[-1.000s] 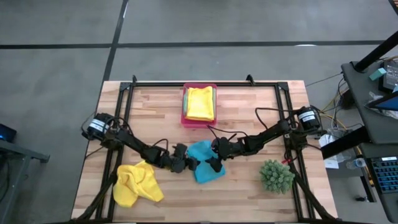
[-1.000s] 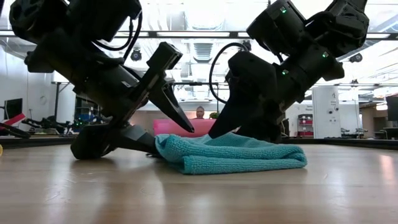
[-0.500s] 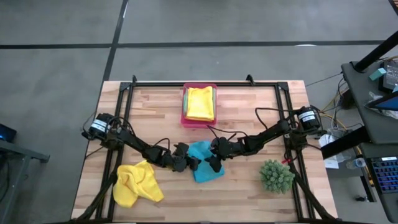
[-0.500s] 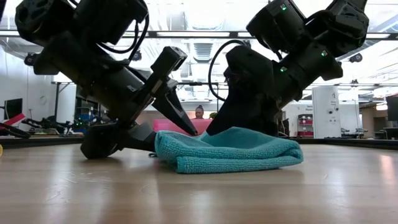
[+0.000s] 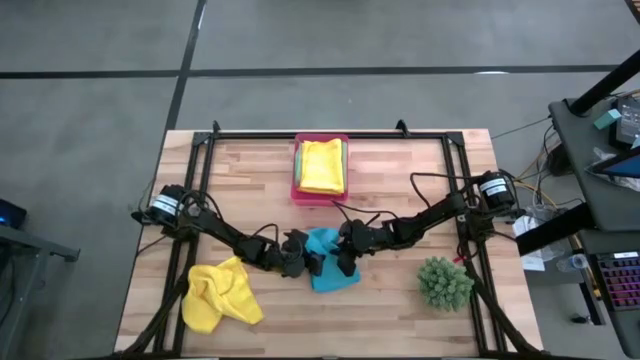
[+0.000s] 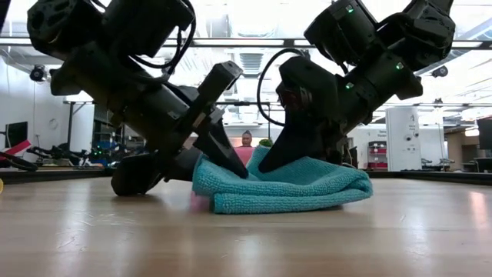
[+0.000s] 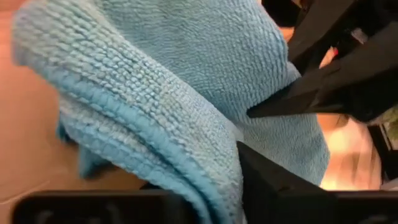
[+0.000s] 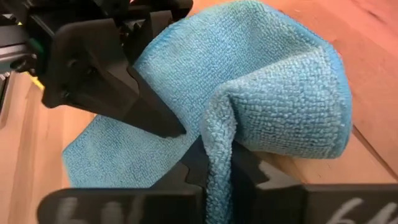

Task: Fold microfiber towels
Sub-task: Put the blue towel into the bin

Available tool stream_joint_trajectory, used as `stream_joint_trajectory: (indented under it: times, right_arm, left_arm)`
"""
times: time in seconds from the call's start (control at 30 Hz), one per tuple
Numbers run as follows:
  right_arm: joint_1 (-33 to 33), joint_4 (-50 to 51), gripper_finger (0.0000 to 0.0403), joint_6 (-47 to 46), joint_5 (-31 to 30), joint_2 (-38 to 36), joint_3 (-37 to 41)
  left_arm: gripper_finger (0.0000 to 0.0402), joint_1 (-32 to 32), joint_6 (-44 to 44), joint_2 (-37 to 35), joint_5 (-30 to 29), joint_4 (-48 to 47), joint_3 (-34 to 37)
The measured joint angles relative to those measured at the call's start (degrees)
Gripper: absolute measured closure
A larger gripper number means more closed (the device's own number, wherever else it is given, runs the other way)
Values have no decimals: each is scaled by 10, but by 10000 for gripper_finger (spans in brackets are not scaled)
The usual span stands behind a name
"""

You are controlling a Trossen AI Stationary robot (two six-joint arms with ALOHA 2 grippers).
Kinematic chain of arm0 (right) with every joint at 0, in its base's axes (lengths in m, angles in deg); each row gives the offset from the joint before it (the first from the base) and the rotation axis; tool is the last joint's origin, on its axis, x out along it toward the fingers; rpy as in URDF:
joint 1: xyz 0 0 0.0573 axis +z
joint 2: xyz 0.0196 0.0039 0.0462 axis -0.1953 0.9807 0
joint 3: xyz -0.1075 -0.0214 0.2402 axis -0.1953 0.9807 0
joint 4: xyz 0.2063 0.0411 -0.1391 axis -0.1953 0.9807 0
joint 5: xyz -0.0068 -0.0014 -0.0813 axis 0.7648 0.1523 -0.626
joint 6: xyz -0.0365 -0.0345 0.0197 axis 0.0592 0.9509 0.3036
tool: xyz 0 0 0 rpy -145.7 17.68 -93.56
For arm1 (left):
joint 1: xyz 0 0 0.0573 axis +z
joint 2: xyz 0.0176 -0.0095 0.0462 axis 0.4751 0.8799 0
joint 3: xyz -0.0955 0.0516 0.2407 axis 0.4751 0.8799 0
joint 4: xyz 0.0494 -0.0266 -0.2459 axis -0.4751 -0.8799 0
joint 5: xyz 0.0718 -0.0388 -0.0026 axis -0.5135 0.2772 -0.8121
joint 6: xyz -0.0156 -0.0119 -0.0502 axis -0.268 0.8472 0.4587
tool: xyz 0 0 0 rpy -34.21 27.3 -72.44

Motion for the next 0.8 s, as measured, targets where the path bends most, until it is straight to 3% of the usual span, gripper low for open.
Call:
stream_joint_trajectory:
  times: [0.17, 0.4, 0.6, 0.8]
  right_arm:
    - [0, 0, 383, 14, 0, -2, 0]
    - [0, 1, 384, 33, -1, -16, 0]
    - [1, 0, 385, 60, -8, -48, 1]
    - [-18, 3, 385, 106, -52, -101, 1]
  left_arm:
    - [393, 0, -32, -15, 14, 1, 5]
    - [399, 4, -91, -48, 11, -21, 9]
    - [399, 12, -191, -102, 10, -40, 9]
    - [400, 55, -315, -172, 10, -68, 10]
